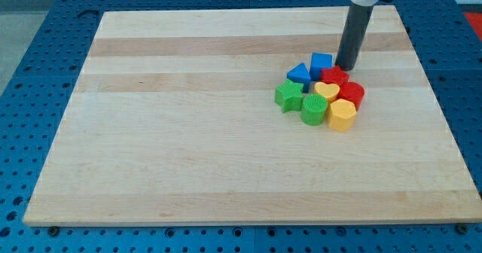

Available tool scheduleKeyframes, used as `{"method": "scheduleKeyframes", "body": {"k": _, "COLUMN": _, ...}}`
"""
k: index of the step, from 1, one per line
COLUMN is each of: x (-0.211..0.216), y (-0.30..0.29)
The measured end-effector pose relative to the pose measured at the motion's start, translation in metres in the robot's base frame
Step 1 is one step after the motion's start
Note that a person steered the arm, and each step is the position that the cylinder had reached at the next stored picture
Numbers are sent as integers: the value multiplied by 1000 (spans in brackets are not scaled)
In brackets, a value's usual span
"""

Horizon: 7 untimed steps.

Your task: Nudge the blue cube left a bit

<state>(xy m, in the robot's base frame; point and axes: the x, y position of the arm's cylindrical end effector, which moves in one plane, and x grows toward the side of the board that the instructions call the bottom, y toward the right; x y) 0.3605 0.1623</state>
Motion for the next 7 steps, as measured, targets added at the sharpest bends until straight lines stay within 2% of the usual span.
{"method": "scheduleKeyframes", "body": {"k": 7, "x": 17, "y": -68}}
